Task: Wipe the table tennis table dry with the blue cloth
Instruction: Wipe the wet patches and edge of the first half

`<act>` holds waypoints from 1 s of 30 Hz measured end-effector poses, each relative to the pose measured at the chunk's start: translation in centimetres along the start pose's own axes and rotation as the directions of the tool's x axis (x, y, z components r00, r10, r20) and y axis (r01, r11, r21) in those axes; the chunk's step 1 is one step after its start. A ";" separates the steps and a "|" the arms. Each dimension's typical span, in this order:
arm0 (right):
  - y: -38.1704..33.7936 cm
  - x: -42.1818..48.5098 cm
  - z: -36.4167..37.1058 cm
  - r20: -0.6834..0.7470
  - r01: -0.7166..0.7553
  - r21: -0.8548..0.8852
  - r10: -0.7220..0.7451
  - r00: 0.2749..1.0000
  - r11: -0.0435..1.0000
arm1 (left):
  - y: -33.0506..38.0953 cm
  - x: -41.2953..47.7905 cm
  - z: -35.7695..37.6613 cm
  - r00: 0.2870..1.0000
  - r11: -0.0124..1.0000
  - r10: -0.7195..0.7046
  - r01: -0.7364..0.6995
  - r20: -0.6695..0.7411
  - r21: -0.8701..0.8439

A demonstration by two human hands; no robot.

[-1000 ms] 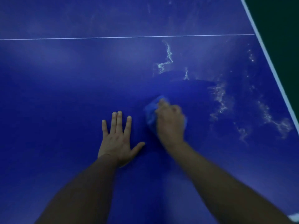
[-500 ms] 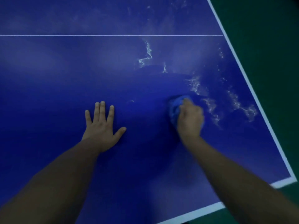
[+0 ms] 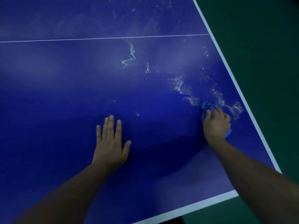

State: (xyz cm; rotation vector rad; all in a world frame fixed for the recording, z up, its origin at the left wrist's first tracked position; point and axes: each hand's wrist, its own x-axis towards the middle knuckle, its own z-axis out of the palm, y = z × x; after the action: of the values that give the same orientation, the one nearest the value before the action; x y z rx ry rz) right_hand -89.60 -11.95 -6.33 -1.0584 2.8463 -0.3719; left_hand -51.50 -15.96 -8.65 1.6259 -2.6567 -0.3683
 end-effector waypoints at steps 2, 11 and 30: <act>-2.1 -2.0 -0.1 -0.091 0.108 0.086 -0.100 0.991 0.990 | 2.2 -0.6 0.6 0.998 0.998 -0.054 0.054 0.012 -0.010; -11.5 -10.9 5.5 0.251 0.834 0.058 -0.817 0.520 0.549 | 6.6 -5.7 1.7 0.930 0.931 -0.365 0.364 -0.033 -0.039; -26.0 -12.5 8.6 0.394 0.899 0.192 -0.870 0.297 0.394 | -1.0 -9.7 0.3 0.868 0.866 -0.493 0.483 -0.060 -0.127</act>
State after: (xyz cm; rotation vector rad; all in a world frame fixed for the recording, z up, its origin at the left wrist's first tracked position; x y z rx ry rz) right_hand -62.28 -24.52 -8.16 -2.3329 1.5779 -0.0363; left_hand -46.18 -7.78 -7.97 2.2060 -2.0839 -0.4186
